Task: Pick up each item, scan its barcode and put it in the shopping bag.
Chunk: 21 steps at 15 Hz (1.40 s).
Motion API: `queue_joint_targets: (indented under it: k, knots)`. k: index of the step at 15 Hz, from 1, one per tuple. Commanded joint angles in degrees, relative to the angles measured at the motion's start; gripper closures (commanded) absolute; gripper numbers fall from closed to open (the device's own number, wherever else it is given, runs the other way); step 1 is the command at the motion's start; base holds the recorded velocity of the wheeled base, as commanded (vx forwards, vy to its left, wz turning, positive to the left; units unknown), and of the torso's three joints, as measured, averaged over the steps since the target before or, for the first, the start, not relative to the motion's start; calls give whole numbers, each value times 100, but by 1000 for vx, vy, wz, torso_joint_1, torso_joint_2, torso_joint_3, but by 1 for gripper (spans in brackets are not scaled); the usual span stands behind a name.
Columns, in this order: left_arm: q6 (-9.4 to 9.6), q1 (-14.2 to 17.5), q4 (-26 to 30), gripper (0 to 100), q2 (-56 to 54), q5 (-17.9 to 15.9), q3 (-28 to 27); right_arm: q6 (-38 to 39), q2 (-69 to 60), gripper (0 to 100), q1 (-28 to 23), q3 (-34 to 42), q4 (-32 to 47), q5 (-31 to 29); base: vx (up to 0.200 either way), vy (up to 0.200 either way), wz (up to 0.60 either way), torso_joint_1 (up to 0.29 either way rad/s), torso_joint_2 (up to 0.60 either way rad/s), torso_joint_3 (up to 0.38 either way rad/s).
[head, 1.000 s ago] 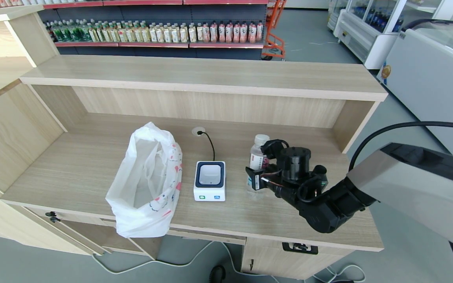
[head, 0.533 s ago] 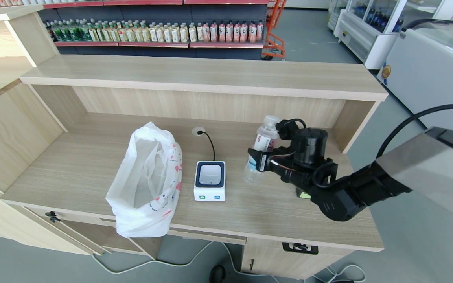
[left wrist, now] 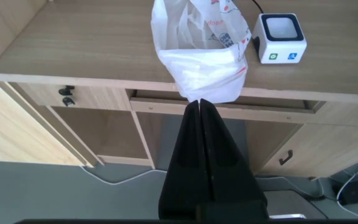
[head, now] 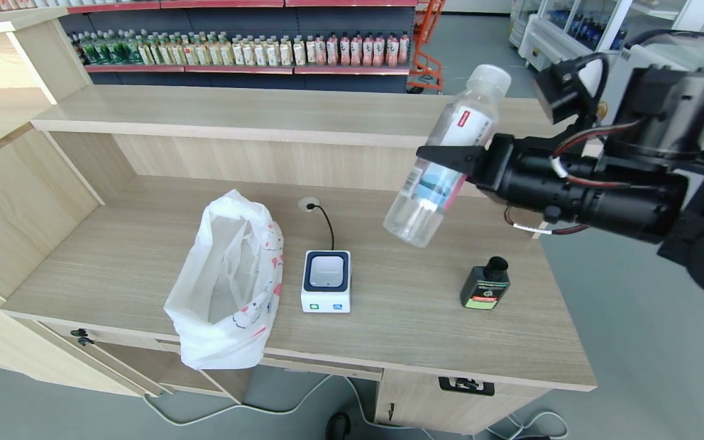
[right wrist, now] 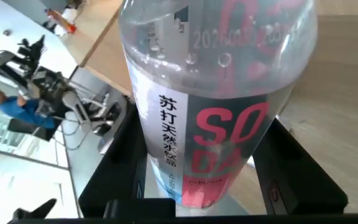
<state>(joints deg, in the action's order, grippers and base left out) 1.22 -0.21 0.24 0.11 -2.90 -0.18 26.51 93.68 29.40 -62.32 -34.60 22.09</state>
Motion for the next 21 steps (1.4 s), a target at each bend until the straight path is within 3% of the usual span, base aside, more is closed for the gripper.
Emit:
queue_joint_targets:
  k: [1, 3, 6, 9, 14, 21]
  knots:
    - [1, 3, 2, 100, -2, 0, 1, 486, -2126, 100, -58, 484, 1025, 1509, 0, 0, 0, 0, 0, 0]
    - [1, 3, 2, 100, -2, 0, 1, 644, -2838, 100, -172, 783, 1535, 2203, 0, 0, 0, 0, 0, 0]
    - [1, 3, 2, 100, -2, 0, 1, 803, -3304, 100, -110, 871, 2053, 2414, 0, 0, 0, 0, 0, 0]
    - [1, 3, 2, 100, -2, 0, 1, 908, -3480, 100, -84, 862, 2229, 2564, 0, 0, 0, 0, 0, 0]
    - [1, 3, 2, 100, -2, 0, 1, 1479, -3858, 100, -22, 871, 2264, 3899, 0, 0, 0, 0, 0, 0]
    - [1, 3, 2, 100, -2, 0, 1, 1189, -4034, 100, -22, 1363, 2238, 4005, 0, 0, 0, 0, 0, 0]
